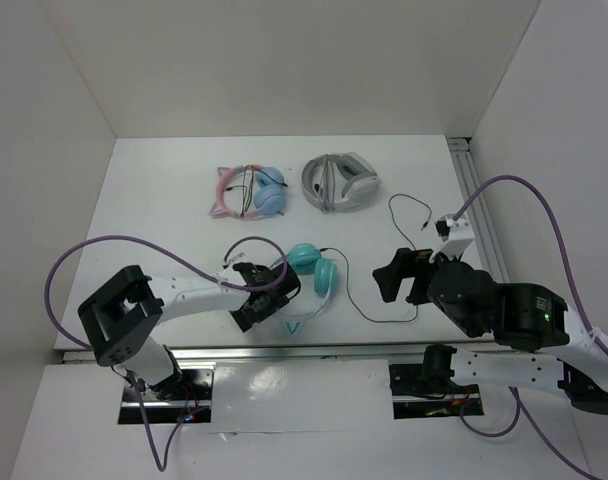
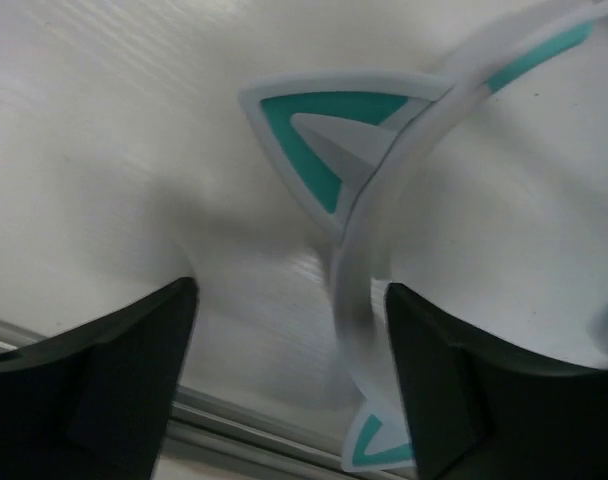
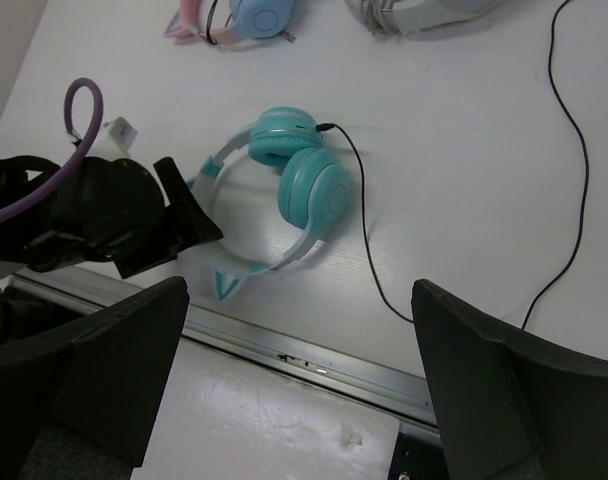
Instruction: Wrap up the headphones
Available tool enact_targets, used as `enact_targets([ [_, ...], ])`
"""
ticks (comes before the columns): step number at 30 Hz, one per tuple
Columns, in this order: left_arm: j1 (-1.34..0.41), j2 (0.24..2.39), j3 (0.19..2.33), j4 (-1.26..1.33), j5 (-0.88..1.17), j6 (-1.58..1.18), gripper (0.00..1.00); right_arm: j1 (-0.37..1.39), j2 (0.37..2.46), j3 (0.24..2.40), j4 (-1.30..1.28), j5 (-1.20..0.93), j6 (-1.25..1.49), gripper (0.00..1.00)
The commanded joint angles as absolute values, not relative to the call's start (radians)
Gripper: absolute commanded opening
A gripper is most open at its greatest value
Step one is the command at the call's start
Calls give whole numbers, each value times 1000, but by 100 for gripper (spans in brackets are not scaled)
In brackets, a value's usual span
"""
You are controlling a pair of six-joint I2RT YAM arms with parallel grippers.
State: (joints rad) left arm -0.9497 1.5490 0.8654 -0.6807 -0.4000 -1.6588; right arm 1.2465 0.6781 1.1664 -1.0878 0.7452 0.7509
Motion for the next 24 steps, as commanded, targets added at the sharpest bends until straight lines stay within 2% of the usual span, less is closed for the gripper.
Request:
enact_targets([
  [1, -945, 1621, 859, -655, -393, -1739, 84, 1243, 647, 1148, -996, 715, 732, 100],
  [4, -956, 1660, 885, -664, -383, -1750, 61, 1243, 637, 1137, -985, 715, 732, 100],
  [6, -956, 1672, 885, -664, -373, -1770, 51, 1243, 637, 1137, -985, 715, 732, 100],
  [7, -956, 1672, 885, -673, -373, -1779, 49, 1243, 637, 1137, -985, 703, 723, 100],
  [8, -956, 1672, 871, -673, -364, -1789, 38, 1243, 637, 1137, -985, 703, 723, 100],
  [9, -956, 1672, 862, -664, -364, -1798, 34, 1243, 637, 1137, -985, 703, 723, 100],
  [11, -956, 1663, 847, -664, -364, -1798, 32, 1243, 637, 1137, -985, 703, 723, 100],
  [15, -956, 1652, 795, -664, -354, -1819, 0, 1243, 646, 1128, -965, 684, 713, 100],
  [19, -968, 1525, 781, -786, -409, -1819, 0, 1243, 646, 1103, -921, 663, 701, 100],
  [20, -968, 1428, 781, -840, -440, -1819, 0, 1243, 646, 1088, -890, 644, 684, 100],
  [24, -991, 1199, 923, -1147, -718, -1781, 0, 1243, 494, 907, -547, 387, 479, 100],
])
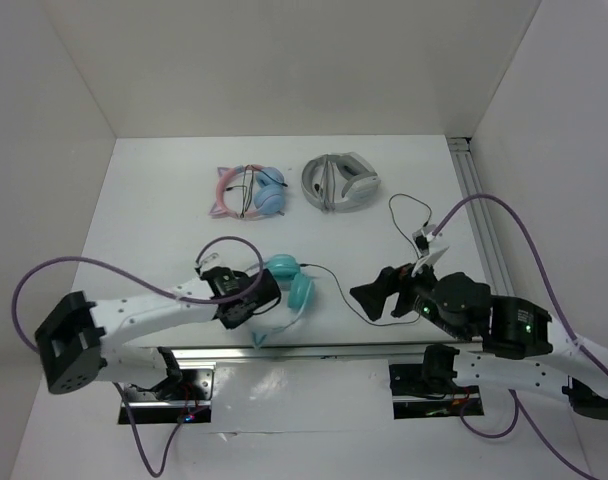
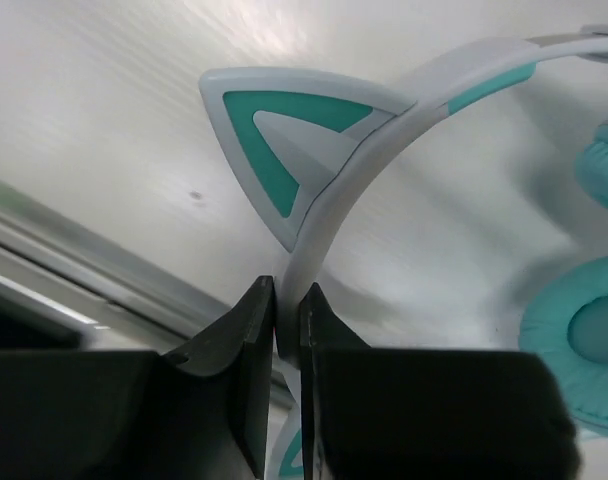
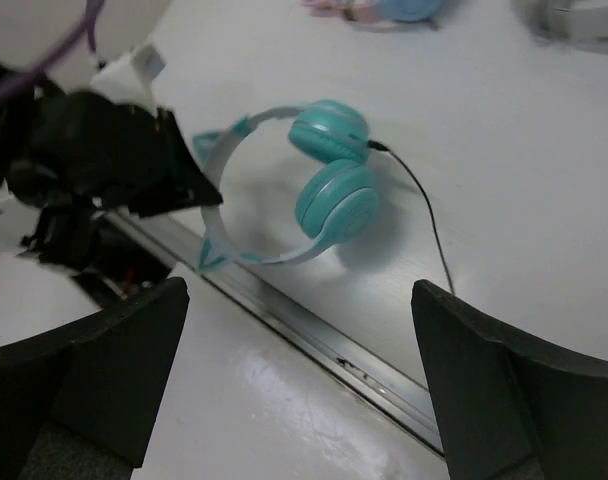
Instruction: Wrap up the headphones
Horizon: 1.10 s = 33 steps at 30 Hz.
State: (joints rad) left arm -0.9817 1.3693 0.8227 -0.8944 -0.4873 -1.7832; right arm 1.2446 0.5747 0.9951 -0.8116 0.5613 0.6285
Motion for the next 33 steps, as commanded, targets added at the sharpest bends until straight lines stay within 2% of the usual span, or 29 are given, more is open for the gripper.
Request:
enact_targets([
  [1, -968, 1174, 1005, -1157, -750, -1599, 0, 1243, 439, 835, -426, 303, 454, 100],
  [5, -879, 1147, 1218, -1288, -851, -1338, 0, 1243, 481, 784, -357, 357, 420, 97],
  [8, -832, 1157, 1357, -1367, -916, -1226, 0, 1243, 656, 801, -307, 409, 382, 95],
  [11, -775, 1157, 1474, -1367, -904, -1072, 0, 1243, 839, 869, -269, 472, 354, 93],
  [15, -736, 1147, 1587, -1356, -845, -962, 0, 1243, 968, 904, -175, 558, 322, 93],
  [17, -703, 1134, 1640, -1365, -816, -925, 0, 1200, 1017, 914, -134, 534, 298, 93],
  [24, -611, 1062, 1755, -1365, -709, -824, 0, 973, 1028, 853, 24, 278, 308, 91],
  [27, -578, 1040, 1798, -1365, -649, -781, 0, 870, 1051, 839, 92, 113, 308, 85],
  [28, -566, 1040, 1822, -1365, -649, -766, 0, 812, 1067, 830, 107, -10, 308, 83],
  [33, -535, 1049, 1868, -1365, -612, -735, 0, 742, 1181, 796, 247, -228, 359, 76],
])
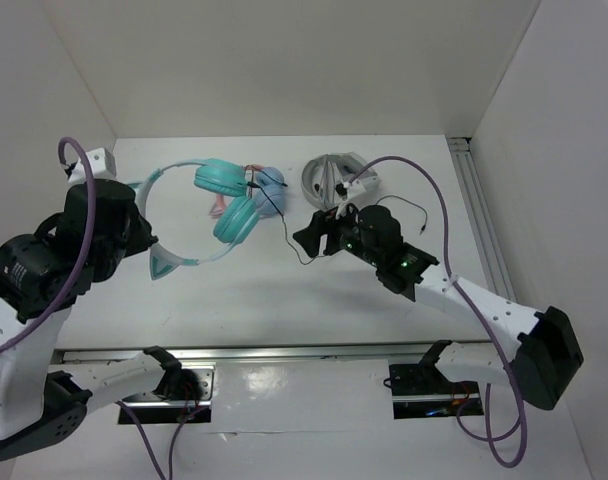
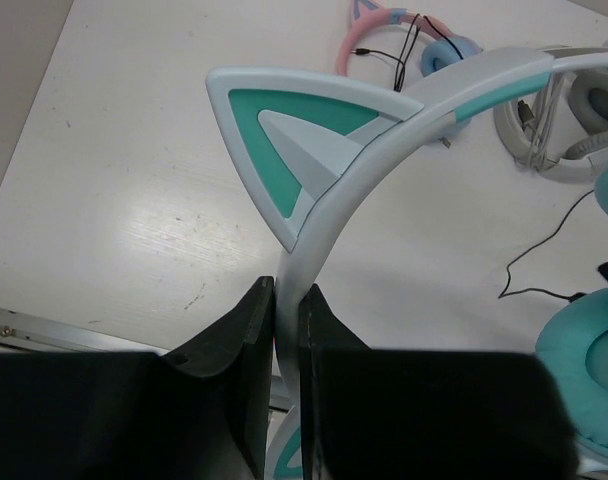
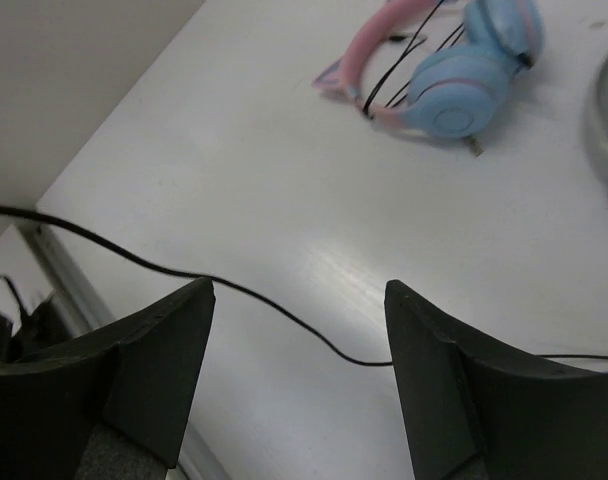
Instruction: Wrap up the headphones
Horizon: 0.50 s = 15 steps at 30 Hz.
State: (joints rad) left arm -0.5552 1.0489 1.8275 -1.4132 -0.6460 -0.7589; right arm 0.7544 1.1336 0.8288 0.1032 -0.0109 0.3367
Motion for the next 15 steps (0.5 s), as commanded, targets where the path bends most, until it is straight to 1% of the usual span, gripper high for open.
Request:
enact_targets([
  [1, -526, 1049, 1868, -1365, -612, -726, 0, 753, 1181, 796, 256, -241, 368, 76],
  [5, -515, 1069, 1878, -1365, -612, -715, 0, 765, 1141, 776, 279, -225, 368, 76],
  [7, -506, 1078, 1868, -1365, -612, -706, 0, 765, 1083, 764, 295, -207, 368, 76],
  [8, -506, 1078, 1868, -1365, -603, -706, 0, 775, 1048, 764, 295, -165, 368, 76],
  [10, -497, 1078, 1868, -1355, -589, -706, 0, 775, 1022, 741, 310, -164, 350, 77],
  [13, -497, 1078, 1882, -1336, -552, -706, 0, 784, 1052, 750, 290, -232, 311, 77],
  [15, -497, 1078, 1896, -1336, -528, -706, 0, 796, 1089, 750, 279, -204, 299, 77],
])
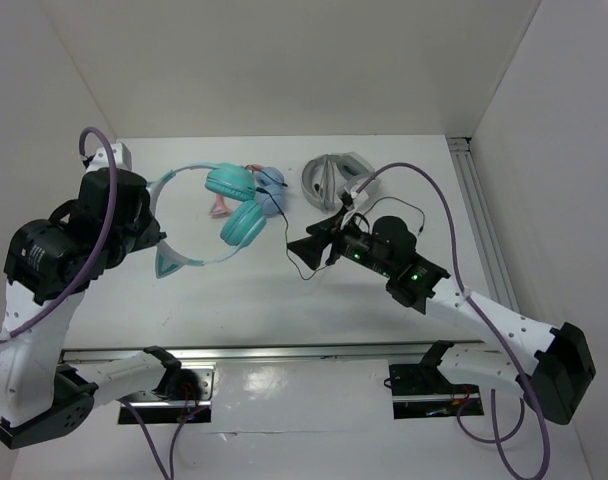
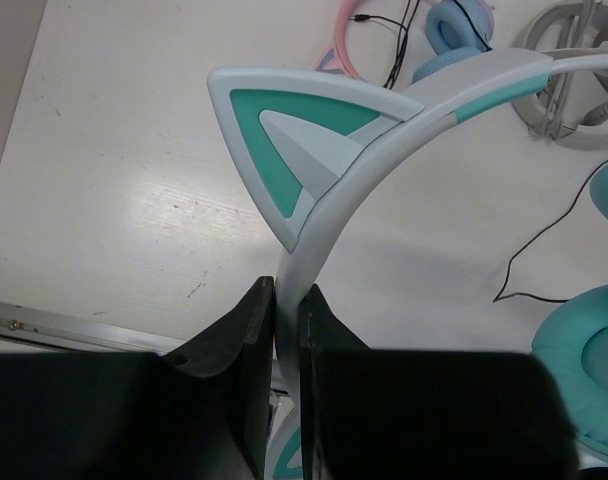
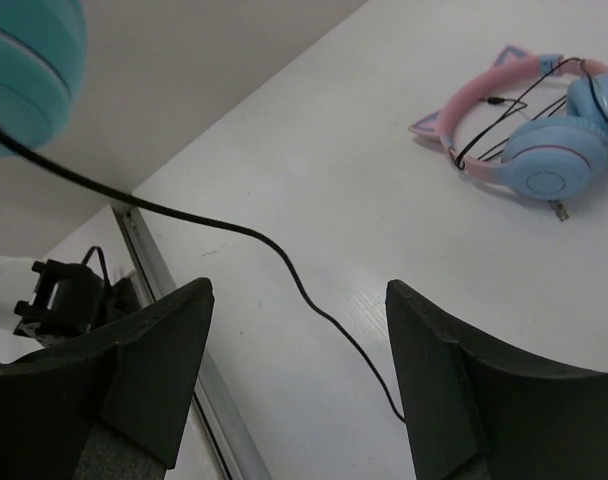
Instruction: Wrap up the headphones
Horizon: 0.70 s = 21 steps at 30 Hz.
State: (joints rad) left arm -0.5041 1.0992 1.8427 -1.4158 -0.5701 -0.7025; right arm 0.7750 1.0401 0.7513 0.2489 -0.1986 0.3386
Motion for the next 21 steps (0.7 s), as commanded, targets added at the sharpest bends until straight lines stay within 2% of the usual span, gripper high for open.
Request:
enact_targets([
  [1, -497, 1078, 1905, -1336, -528, -706, 0, 796, 1121, 750, 279, -204, 299, 77],
  [8, -497, 1078, 1905, -1336, -482, -726, 0, 796, 1221, 667, 480, -206, 299, 77],
  [11, -497, 1078, 1914, -1336, -482, -726, 0, 796, 1272, 657, 523, -218, 299, 61],
  [12, -497, 1078, 1925, -1350, -498, -726, 0, 796, 1272, 657, 534, -230, 299, 47],
  [13, -497, 1091, 1946, -1359, -508, -735, 0, 796, 1284, 644, 543, -230, 299, 42],
  [16, -488, 1091, 1970, -1359, -528, -735, 0, 796, 1284, 598, 569, -221, 311, 38],
  [21, -479, 1100, 1994, -1359, -528, -723, 0, 816, 1217, 486, 589, -180, 322, 38],
])
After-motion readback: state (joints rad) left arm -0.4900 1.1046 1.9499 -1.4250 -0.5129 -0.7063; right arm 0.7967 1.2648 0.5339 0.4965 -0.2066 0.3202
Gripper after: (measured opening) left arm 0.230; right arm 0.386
